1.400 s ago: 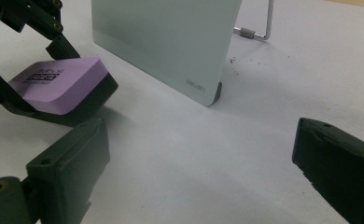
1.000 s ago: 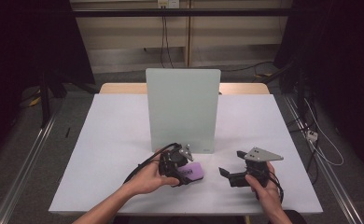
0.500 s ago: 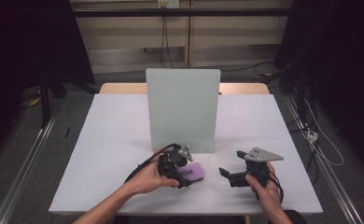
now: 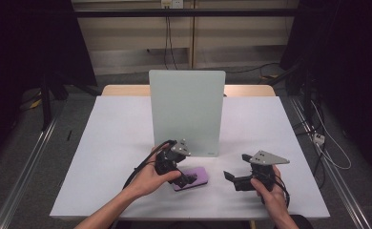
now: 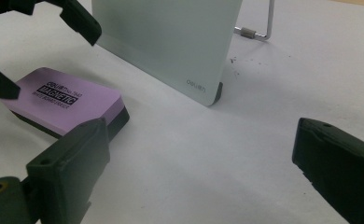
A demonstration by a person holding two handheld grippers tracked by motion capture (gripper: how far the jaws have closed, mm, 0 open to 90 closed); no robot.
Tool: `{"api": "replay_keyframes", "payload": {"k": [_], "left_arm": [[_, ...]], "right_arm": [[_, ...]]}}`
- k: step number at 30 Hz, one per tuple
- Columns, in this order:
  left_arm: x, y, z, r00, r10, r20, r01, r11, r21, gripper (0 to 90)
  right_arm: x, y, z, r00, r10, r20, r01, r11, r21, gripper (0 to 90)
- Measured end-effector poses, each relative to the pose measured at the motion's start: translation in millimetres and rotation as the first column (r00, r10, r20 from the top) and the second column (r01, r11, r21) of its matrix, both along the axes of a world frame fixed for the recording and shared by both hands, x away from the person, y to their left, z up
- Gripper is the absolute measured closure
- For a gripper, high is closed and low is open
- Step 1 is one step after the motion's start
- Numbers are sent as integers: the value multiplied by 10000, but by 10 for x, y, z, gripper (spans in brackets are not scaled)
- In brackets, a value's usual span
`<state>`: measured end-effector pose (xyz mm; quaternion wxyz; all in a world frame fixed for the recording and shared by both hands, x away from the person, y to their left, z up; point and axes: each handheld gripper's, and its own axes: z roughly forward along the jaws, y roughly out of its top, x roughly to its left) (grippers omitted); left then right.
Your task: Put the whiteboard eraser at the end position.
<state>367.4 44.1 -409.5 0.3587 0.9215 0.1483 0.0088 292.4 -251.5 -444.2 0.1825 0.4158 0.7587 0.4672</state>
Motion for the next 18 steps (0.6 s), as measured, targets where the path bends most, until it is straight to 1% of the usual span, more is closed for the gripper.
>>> {"api": "replay_keyframes", "payload": {"k": [1, 2, 4, 5, 7, 8, 9, 10, 12, 14, 16, 17, 18], "left_arm": [[6, 25, 22, 9999, 140, 73, -139, 9998, -110, 69], [5, 54, 41, 9991, 337, 242, -331, 9991, -268, 68], [-3, 118, 84, 9959, 639, 647, -626, 9978, -218, 68], [-7, 162, 93, 9943, 790, 714, -771, 9966, -296, 68], [-15, 255, 94, 9890, 1291, 718, -1237, 9894, -759, 69], [-17, 305, 96, 9855, 1520, 749, -1451, 9853, -896, 69], [-21, 347, 92, 9806, 1773, 840, -1682, 9802, -1045, 70], [-23, 393, 91, 9773, 1903, 931, -1793, 9770, -1154, 69], [-37, 471, 92, 9737, 2016, 1058, -1875, 9736, -1302, 70], [-59, 544, 102, 9745, 2007, 1005, -1849, 9717, -1467, 71], [-90, 628, 104, 9690, 2247, 1027, -2041, 9623, -1795, 71], [-102, 674, 102, 9633, 2472, 1044, -2250, 9560, -1882, 70], [-109, 721, 95, 9560, 2716, 1108, -2465, 9487, -1982, 70]], "right_arm": [[-1, 0, 0, 10000, 5, 8, -5, 10000, -5, 40], [-2, -1, 0, 10000, 5, 6, -5, 10000, -2, 40], [-2, -1, 0, 10000, 9, 12, -9, 10000, 0, 40], [-2, -1, -1, 10000, 16, 5, -16, 10000, 4, 39], [-5, 1, -1, 10000, 31, -6, -31, 10000, -1, 39], [-4, 1, -1, 10000, 26, 10, -26, 10000, -4, 39], [-1, 1, -2, 10000, 21, 11, -21, 10000, -8, 39], [0, 2, -3, 10000, 9, -9, -9, 10000, -11, 39], [-1, 5, -2, 10000, 4, -18, -4, 10000, -21, 39], [-1, 7, -4, 10000, 2, -35, -2, 10000, -37, 39], [2, 5, -5, 10000, -19, -48, 19, 10000, -34, 39], [3, 5, -5, 10000, -29, -45, 29, 10000, -42, 39], [4, 3, -6, 10000, -31, -42, 30, 10000, -49, 39]]}}
